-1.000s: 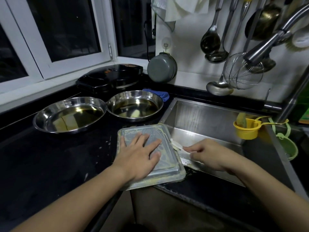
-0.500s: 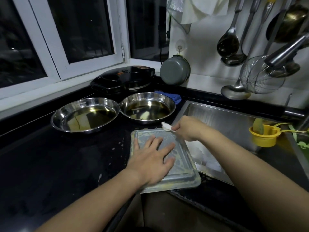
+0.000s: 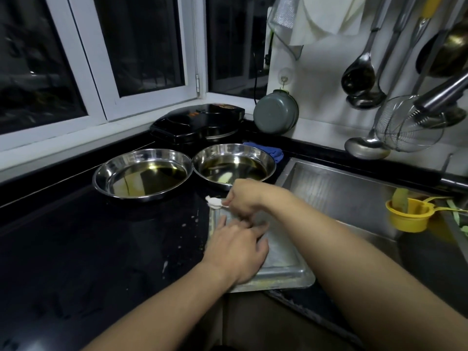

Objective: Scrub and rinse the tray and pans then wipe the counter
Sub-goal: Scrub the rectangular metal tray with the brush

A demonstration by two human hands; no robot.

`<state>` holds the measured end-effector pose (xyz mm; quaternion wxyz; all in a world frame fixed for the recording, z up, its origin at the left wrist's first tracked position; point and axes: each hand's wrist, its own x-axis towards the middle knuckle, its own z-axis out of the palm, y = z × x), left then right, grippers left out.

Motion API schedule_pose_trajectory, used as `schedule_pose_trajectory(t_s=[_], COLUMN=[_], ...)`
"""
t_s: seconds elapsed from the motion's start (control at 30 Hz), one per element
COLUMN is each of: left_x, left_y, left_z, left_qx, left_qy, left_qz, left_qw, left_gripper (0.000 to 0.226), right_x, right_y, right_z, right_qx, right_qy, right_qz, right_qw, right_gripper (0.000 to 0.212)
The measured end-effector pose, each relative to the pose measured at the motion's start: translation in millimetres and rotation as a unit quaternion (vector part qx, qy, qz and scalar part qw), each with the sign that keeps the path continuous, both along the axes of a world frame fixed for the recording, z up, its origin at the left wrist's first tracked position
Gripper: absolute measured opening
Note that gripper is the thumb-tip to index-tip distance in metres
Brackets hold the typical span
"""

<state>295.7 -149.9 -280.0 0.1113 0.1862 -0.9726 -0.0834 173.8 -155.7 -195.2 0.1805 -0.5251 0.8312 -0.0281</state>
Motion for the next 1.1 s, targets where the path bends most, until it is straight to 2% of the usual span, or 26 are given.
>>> schedule_pose_trajectory(t_s=[0.1, 0.23, 0.37, 0.57, 0.67, 0.8, 0.97, 1.1], left_x=[2.4, 3.9, 1.8, 0.7, 1.7, 2.5, 1.2, -0.2], left_y=[0.9, 1.6, 0.9, -1.4, 0.3, 1.2, -0.1, 1.0], left_z=[3.0, 6.0, 4.1, 1.6, 0.7, 2.7, 3.7, 3.3], left_qx=[0.011, 0.029, 0.037, 0.061, 0.057, 0.054, 0.051, 0.056], left_qy=[0.001, -0.020, -0.021, -0.023, -0.022, -0.023, -0.027, -0.024], left_qz=[0.002, 0.016, 0.027, 0.031, 0.030, 0.034, 0.040, 0.050], left_qw=[1.000, 0.999, 0.999, 0.997, 0.998, 0.998, 0.998, 0.997], left_gripper=[0.051, 0.050, 0.049, 0.049, 0.048, 0.048, 0.049, 0.049], right_x=[-36.8, -85.5, -79.9, -51.7, -58.4, -85.3, -86.3, -63.6], right_y=[25.4, 103.5, 132.1, 187.4, 172.7, 127.8, 117.6, 155.4], right_z=[-0.9, 1.5, -8.3, -24.7, -33.7, -45.8, -44.3, -54.6], right_qx=[0.021, -0.006, -0.066, -0.026, -0.107, -0.155, -0.154, -0.132], right_qy=[0.066, 0.049, 0.016, 0.011, -0.013, -0.062, -0.070, -0.075], right_qz=[-0.018, -0.082, -0.090, -0.119, -0.146, -0.187, -0.181, -0.189], right_qw=[0.997, 0.995, 0.994, 0.992, 0.983, 0.968, 0.969, 0.970], right_gripper=[0.028, 0.029, 0.035, 0.035, 0.034, 0.034, 0.035, 0.036])
